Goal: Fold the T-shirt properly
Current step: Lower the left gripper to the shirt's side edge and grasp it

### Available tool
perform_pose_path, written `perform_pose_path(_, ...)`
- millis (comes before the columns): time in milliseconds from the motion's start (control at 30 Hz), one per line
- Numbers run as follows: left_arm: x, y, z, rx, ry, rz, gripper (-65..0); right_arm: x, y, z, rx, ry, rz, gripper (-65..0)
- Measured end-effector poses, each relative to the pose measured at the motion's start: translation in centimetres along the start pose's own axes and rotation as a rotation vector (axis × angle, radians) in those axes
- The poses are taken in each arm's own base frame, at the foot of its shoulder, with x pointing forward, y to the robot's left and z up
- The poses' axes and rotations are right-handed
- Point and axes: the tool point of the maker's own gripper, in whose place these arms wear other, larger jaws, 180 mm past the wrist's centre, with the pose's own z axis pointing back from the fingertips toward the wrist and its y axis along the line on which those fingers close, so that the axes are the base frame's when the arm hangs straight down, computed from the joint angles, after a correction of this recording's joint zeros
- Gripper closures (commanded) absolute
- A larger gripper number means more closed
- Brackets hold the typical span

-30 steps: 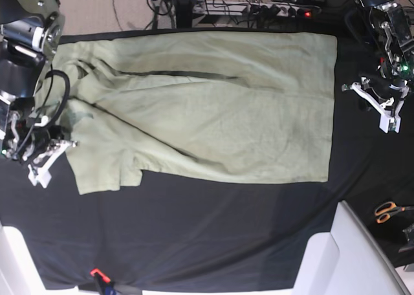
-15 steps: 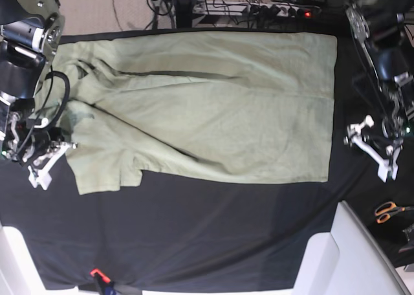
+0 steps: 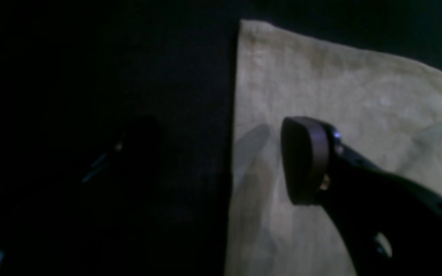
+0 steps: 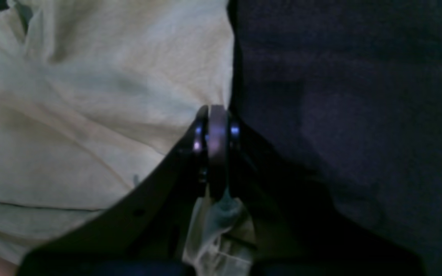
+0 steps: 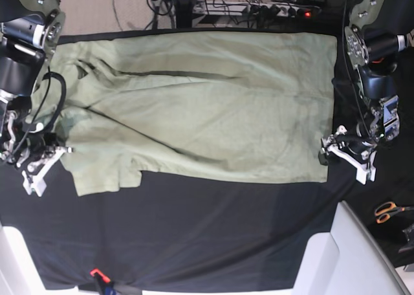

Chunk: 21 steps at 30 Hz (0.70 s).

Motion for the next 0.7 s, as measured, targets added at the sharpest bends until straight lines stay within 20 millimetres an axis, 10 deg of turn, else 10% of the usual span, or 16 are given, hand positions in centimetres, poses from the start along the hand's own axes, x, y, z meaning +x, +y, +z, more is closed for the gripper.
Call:
perform_pose_path(233,-0.7,-1.5,-0.4,-0.027,-0.016,0.010,-31.6,0.0,0.0,0.0,0.000,0.001,-0.001,-0.2)
perform_pose_path(500,-2.0,-0.9,-0.1,-0.023,-0.003,0.026,0.0,0.0,0.0,0.0,0.000,0.001,-0.001,-0.2)
perform_pose_path(700,-2.2,-0.7,0.1,-0.024,0.000,0.021,0.0,0.0,0.0,0.0,0.000,0.001,-0.001,-0.2)
